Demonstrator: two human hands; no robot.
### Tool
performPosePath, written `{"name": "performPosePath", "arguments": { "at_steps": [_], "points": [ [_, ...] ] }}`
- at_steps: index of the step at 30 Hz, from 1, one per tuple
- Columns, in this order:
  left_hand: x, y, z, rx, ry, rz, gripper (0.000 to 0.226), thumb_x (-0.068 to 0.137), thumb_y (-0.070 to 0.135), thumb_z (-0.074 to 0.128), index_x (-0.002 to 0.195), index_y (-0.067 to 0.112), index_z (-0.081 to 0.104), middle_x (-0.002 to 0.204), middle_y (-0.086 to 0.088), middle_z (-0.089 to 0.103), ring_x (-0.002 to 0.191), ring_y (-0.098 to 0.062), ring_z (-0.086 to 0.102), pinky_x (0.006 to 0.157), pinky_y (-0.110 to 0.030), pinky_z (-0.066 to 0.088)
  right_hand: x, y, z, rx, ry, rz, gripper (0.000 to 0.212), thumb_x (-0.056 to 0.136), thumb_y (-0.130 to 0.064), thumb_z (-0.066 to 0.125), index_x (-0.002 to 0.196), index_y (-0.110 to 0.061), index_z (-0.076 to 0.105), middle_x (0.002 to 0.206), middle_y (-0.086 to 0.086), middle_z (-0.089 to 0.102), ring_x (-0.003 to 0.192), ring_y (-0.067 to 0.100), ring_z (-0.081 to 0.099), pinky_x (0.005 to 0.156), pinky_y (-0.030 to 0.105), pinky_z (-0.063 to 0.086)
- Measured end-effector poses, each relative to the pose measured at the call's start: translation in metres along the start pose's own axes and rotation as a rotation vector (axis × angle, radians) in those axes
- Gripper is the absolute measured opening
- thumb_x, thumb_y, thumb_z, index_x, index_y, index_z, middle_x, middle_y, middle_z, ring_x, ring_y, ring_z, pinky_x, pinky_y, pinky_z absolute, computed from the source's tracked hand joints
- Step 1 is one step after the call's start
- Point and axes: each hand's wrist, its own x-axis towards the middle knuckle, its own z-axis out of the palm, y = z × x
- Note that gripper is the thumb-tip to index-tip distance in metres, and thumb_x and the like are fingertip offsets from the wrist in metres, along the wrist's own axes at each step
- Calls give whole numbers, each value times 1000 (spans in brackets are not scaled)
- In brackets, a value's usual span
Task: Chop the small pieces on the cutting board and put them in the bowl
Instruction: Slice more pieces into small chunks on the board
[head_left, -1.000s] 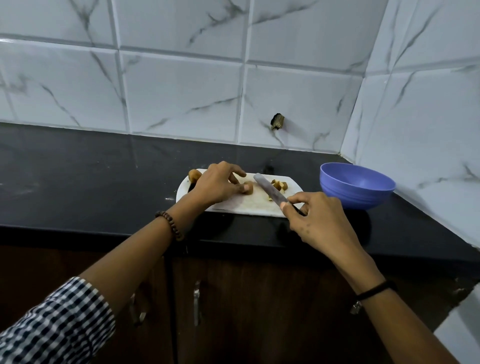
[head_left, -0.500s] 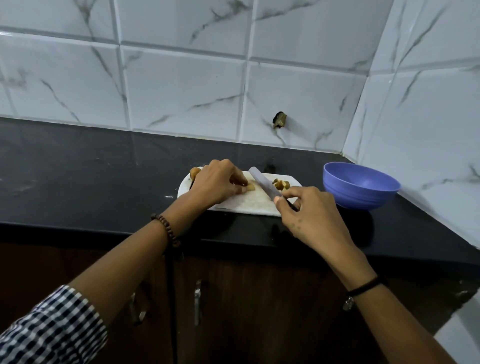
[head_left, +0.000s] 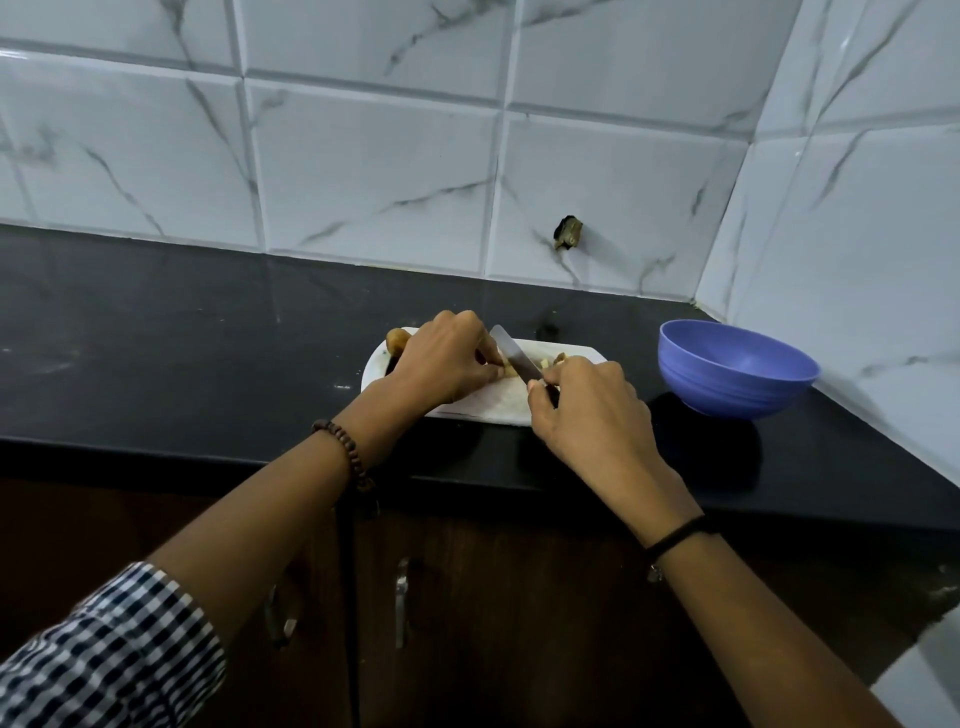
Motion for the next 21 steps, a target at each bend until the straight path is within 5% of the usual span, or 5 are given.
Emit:
{"name": "performPosePath", "arguments": {
  "at_steps": [8, 14, 21],
  "points": [
    [2, -2, 5, 29, 29, 8, 20, 89, 28, 63, 102, 24, 78, 103, 6, 74, 102, -15, 62, 51, -14, 16, 2, -27, 3, -175, -2, -67, 21, 103, -15, 45, 116, -9, 60, 112, 9, 62, 99, 28, 62, 65, 33, 34],
    [3, -6, 14, -22, 45, -11, 17, 85, 25, 64, 92, 18, 78, 94, -2, 73, 94, -23, 64, 66, -28, 37, 1, -33, -5, -206, -28, -100, 18, 100, -11, 48, 115, -7, 57, 112, 10, 62, 99, 28, 62, 66, 33, 34],
    [6, -9, 18, -51, 36, -11, 16, 82, 22, 63, 86, 15, 77, 86, -1, 74, 85, -22, 65, 66, -28, 38, -2, -35, -10, -156, -71, -71, 19, 100, -11, 49, 116, -6, 56, 113, 11, 61, 96, 29, 60, 66, 33, 33]
  ]
}}
